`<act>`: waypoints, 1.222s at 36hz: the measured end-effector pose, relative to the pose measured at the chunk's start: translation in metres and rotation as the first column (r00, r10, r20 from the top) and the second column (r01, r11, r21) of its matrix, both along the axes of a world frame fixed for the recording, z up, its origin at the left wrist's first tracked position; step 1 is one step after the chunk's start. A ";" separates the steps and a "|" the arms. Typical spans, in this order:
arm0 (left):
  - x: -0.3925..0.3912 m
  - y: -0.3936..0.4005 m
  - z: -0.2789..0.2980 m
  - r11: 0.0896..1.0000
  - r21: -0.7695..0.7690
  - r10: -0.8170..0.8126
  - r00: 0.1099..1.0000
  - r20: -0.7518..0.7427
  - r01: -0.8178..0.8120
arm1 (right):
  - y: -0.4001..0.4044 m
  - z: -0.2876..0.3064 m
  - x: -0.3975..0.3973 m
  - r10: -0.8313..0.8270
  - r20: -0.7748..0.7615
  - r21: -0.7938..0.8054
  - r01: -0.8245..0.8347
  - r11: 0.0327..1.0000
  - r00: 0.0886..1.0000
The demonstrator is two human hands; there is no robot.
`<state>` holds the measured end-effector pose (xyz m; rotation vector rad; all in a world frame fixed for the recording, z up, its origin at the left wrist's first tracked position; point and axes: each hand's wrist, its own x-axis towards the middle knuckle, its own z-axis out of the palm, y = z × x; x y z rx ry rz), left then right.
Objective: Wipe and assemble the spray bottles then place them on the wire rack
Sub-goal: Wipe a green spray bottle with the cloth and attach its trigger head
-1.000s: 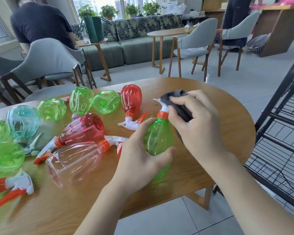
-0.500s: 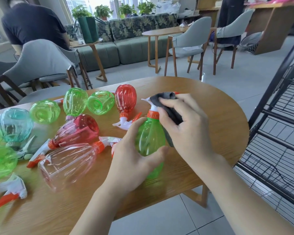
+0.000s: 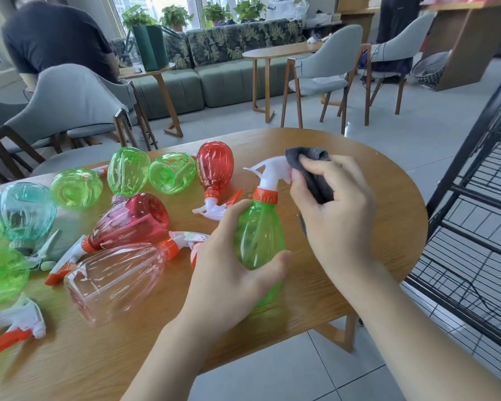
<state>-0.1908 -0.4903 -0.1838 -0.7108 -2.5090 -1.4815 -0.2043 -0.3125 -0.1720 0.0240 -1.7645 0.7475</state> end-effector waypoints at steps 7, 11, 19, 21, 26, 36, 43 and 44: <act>0.001 -0.001 0.000 0.998 0.053 0.026 0.999 0.021 -0.027 | -0.003 -0.013 0.002 0.031 0.041 0.129 -0.036 0.991 0.999; -0.002 -0.002 0.003 0.996 0.085 0.003 0.999 0.049 -0.007 | -0.004 -0.020 0.006 0.024 0.105 0.129 -0.038 0.991 0.994; -0.004 -0.005 0.003 0.997 0.078 -0.025 0.999 0.047 0.021 | -0.003 -0.010 0.006 0.025 0.057 0.138 -0.033 0.990 0.998; -0.004 -0.004 0.003 0.995 0.095 -0.020 0.998 0.055 0.015 | -0.004 -0.017 0.005 0.019 0.074 0.150 -0.030 0.988 0.997; -0.007 -0.008 0.003 0.989 0.147 0.015 0.994 0.105 -0.030 | -0.003 -0.029 0.008 0.003 0.165 0.130 -0.025 0.991 0.986; -0.008 -0.013 0.003 0.995 0.086 -0.051 0.996 0.078 0.044 | 0.006 0.013 0.011 0.535 0.085 -0.760 -0.292 0.580 0.841; -0.007 -0.011 0.002 0.998 0.043 -0.049 0.998 0.034 0.047 | -0.003 0.020 0.010 0.611 0.033 -0.818 -0.330 0.472 0.791; -0.007 -0.011 0.002 0.998 0.041 -0.047 0.998 0.030 0.046 | -0.005 0.019 0.009 0.616 0.043 -0.815 -0.329 0.477 0.787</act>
